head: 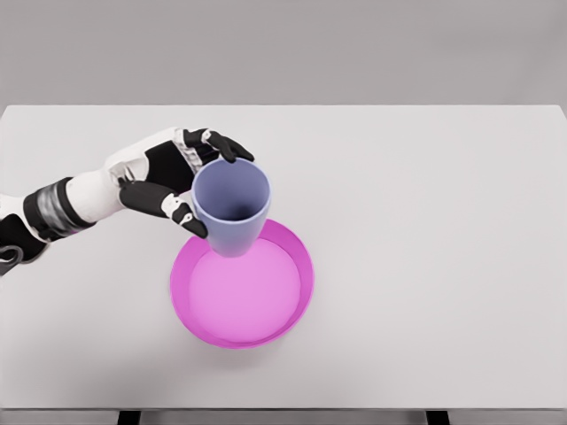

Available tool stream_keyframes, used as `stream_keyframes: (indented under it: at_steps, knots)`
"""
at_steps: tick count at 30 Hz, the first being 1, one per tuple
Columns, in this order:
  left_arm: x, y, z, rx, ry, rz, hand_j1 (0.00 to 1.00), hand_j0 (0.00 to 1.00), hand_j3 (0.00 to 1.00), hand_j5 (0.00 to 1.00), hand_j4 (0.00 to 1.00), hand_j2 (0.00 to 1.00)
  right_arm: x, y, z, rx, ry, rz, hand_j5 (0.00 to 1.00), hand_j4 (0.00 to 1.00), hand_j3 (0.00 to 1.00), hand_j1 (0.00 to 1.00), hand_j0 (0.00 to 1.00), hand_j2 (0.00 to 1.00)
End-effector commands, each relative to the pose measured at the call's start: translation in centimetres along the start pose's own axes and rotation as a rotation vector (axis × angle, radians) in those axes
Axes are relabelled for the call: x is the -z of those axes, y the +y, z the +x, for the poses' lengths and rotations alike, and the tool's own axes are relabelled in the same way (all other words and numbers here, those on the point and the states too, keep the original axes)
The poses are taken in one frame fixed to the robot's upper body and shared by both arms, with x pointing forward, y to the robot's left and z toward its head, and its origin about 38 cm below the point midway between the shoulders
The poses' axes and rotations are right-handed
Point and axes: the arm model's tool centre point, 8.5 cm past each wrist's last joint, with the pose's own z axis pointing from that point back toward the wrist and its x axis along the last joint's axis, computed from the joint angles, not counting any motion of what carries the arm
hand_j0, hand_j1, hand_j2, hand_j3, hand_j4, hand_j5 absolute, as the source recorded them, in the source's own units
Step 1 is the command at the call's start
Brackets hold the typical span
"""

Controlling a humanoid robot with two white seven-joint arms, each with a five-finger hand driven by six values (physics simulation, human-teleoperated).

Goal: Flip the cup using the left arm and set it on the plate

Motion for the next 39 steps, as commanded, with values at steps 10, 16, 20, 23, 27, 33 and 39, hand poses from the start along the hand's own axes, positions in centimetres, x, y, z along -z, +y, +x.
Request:
stream_keyframes:
  at_steps: [10,16,20,23,27,33,39]
  knots:
    - [1.4,-0.5,-2.6,-0.024,0.040,-0.023,0.53,0.53,0.53,0.53,0.53,0.53,0.0,0.0,0.0,0.000,0.000,0.000,1.00,1.00,1.00,1.00,1.00,1.00]
    - [1.4,-0.6,-2.6,-0.031,0.035,-0.023,0.53,0.53,0.53,0.53,0.53,0.53,0.0,0.0,0.0,0.000,0.000,0.000,1.00,1.00,1.00,1.00,1.00,1.00]
    - [1.4,-0.7,-2.7,-0.037,0.031,-0.024,0.53,0.53,0.53,0.53,0.53,0.53,0.0,0.0,0.0,0.000,0.000,0.000,1.00,1.00,1.00,1.00,1.00,1.00]
    - [1.6,-1.0,-2.5,-0.045,0.023,-0.033,0.53,0.53,0.53,0.53,0.53,0.53,0.0,0.0,0.0,0.000,0.000,0.000,1.00,1.00,1.00,1.00,1.00,1.00]
    - [1.6,-1.2,-2.4,-0.047,0.020,-0.039,0.53,0.53,0.53,0.53,0.53,0.53,0.0,0.0,0.0,0.000,0.000,0.000,1.00,1.00,1.00,1.00,1.00,1.00]
    - [1.0,-0.6,-2.8,-0.045,0.037,-0.014,0.53,0.53,0.53,0.53,0.53,0.53,0.0,0.0,0.1,-0.001,-0.001,0.000,1.00,1.00,1.00,1.00,1.00,1.00]
    - [0.5,0.4,-3.3,-0.043,0.058,0.017,0.53,0.53,0.53,0.53,0.53,0.53,0.0,0.0,0.0,0.000,0.000,0.000,1.00,1.00,1.00,1.00,1.00,1.00]
